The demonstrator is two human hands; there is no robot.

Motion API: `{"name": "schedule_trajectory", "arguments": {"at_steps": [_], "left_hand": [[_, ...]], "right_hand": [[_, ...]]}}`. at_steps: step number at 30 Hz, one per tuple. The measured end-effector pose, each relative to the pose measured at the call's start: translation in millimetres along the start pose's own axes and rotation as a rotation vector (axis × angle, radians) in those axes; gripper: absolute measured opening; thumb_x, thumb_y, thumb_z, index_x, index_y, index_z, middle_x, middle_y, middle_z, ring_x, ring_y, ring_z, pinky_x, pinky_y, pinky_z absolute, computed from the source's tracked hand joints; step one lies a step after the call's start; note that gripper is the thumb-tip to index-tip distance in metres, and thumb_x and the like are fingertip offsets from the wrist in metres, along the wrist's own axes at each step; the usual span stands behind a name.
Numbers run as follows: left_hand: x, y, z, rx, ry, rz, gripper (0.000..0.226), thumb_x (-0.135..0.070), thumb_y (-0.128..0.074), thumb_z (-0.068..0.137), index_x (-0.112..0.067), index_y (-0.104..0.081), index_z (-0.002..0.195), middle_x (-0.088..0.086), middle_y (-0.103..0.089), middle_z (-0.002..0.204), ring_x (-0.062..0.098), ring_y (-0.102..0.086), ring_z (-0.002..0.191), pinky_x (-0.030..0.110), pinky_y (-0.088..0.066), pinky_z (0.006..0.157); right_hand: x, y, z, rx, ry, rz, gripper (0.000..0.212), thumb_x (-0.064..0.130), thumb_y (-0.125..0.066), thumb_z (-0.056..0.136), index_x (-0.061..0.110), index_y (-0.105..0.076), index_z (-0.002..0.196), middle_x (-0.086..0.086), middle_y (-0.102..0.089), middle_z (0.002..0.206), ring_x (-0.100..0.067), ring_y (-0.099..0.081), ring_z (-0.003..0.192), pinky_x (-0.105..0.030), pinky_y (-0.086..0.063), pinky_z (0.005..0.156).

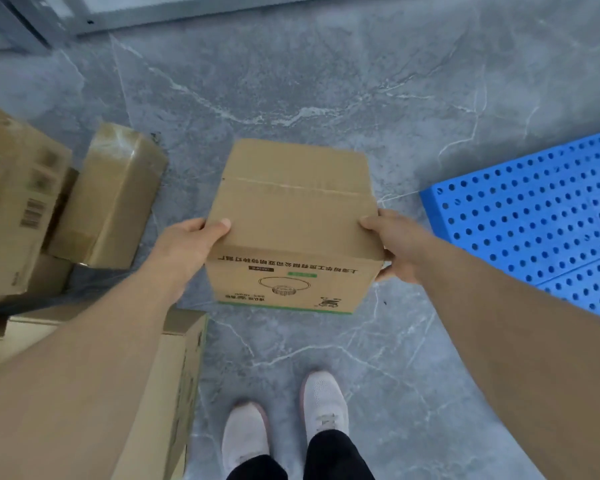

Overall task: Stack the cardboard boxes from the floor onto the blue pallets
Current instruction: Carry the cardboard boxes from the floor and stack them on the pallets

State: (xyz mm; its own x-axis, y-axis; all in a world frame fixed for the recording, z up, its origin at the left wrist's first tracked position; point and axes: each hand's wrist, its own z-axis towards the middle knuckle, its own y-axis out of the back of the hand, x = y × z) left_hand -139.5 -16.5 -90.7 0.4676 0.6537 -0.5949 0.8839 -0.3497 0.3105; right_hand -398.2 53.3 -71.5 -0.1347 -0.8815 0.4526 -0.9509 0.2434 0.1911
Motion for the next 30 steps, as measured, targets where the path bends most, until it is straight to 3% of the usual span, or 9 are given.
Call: {"name": "schedule_trajectory", "arguments": {"at_steps": [2, 5, 8, 12, 18, 20, 22, 27, 30], "left_hand": [[-26.9, -4.6, -9.8, 0.063, -0.024, 0.026, 0.014, -0.041, -0.056, 0.089, -0.030, -0.064, 0.088, -0.007, -0.066, 0.083, 0.009, -0.059, 0.079, 0.025, -0.041, 0.065], [-65.7, -18.6, -24.7, 0.179, -0.076, 0.086, 0.019, -0.047, -0.050, 0.090, -0.034, -0.063, 0.093, -0.008, -0.067, 0.088, 0.010, -0.061, 0.082, 0.026, -0.042, 0.063], [-98.1, -40.9, -39.3, 0.270, -0.123, 0.177, 0.027, -0.050, -0.046, 0.090, -0.039, -0.058, 0.111, -0.010, -0.064, 0.099, 0.010, -0.059, 0.089, 0.029, -0.043, 0.069], [-130.8, -81.8, -58.0, 0.383, -0.158, 0.274, 0.035, -0.051, -0.045, 0.091, -0.044, -0.052, 0.124, -0.009, -0.063, 0.107, 0.013, -0.058, 0.098, 0.038, -0.046, 0.088], [-167.5, -164.5, -77.1, 0.497, -0.179, 0.343, 0.040, -0.045, -0.041, 0.094, -0.041, -0.043, 0.134, -0.010, -0.063, 0.107, 0.010, -0.059, 0.097, 0.035, -0.046, 0.087], [-176.7, -192.9, -83.3, 0.533, -0.181, 0.331, 0.037, -0.041, -0.041, 0.096, -0.040, -0.043, 0.133, -0.009, -0.063, 0.108, 0.010, -0.060, 0.094, 0.029, -0.047, 0.079], [-186.6, -220.5, -88.6, 0.554, -0.195, 0.331, 0.037, -0.038, -0.043, 0.096, -0.040, -0.044, 0.133, -0.007, -0.064, 0.111, 0.011, -0.061, 0.098, 0.031, -0.048, 0.084], [-211.3, -286.5, -81.9, 0.593, -0.287, 0.361, 0.038, -0.034, -0.049, 0.095, -0.035, -0.045, 0.133, -0.005, -0.064, 0.113, 0.013, -0.061, 0.099, 0.032, -0.048, 0.089], [-212.8, -317.9, -67.5, 0.614, -0.321, 0.427, 0.029, -0.037, -0.050, 0.093, -0.028, -0.053, 0.120, -0.001, -0.063, 0.114, 0.020, -0.058, 0.107, 0.038, -0.044, 0.099]], "right_hand": [[3.7, 15.7, -14.6, -0.005, -0.013, 0.062, 0.023, 0.021, -0.045, 0.095, 0.029, -0.054, 0.114, 0.002, -0.062, 0.101, -0.021, -0.060, 0.089, -0.048, -0.052, 0.075], [4.5, 41.7, -38.1, -0.081, -0.013, 0.139, 0.019, 0.019, -0.045, 0.096, 0.017, -0.055, 0.112, -0.004, -0.062, 0.095, -0.022, -0.059, 0.082, -0.044, -0.053, 0.072], [-0.8, 73.0, -60.5, -0.140, -0.017, 0.238, 0.016, 0.019, -0.047, 0.095, 0.011, -0.055, 0.106, -0.006, -0.060, 0.089, -0.020, -0.057, 0.076, -0.040, -0.052, 0.069], [-14.4, 124.8, -83.3, -0.196, -0.003, 0.329, 0.014, 0.020, -0.050, 0.095, 0.011, -0.057, 0.101, -0.005, -0.063, 0.091, -0.020, -0.060, 0.078, -0.037, -0.052, 0.065], [-39.2, 203.0, -93.2, -0.221, -0.013, 0.376, 0.017, 0.025, -0.048, 0.096, 0.014, -0.059, 0.103, -0.007, -0.067, 0.097, -0.023, -0.065, 0.087, -0.038, -0.053, 0.070], [-47.3, 228.3, -94.1, -0.234, -0.027, 0.393, 0.015, 0.027, -0.047, 0.097, 0.018, -0.056, 0.104, -0.005, -0.066, 0.098, -0.023, -0.064, 0.089, -0.043, -0.050, 0.079], [-53.7, 252.1, -95.0, -0.251, -0.026, 0.419, 0.016, 0.027, -0.047, 0.097, 0.019, -0.054, 0.109, -0.005, -0.064, 0.101, -0.023, -0.063, 0.091, -0.047, -0.047, 0.084], [-63.7, 297.3, -91.0, -0.321, 0.019, 0.487, 0.021, 0.025, -0.047, 0.097, 0.016, -0.053, 0.115, -0.004, -0.064, 0.101, -0.021, -0.064, 0.087, -0.036, -0.048, 0.068], [-72.9, 316.0, -79.1, -0.374, 0.038, 0.495, 0.020, 0.025, -0.046, 0.098, 0.018, -0.051, 0.116, -0.004, -0.060, 0.104, -0.023, -0.061, 0.092, -0.040, -0.049, 0.077]]}}
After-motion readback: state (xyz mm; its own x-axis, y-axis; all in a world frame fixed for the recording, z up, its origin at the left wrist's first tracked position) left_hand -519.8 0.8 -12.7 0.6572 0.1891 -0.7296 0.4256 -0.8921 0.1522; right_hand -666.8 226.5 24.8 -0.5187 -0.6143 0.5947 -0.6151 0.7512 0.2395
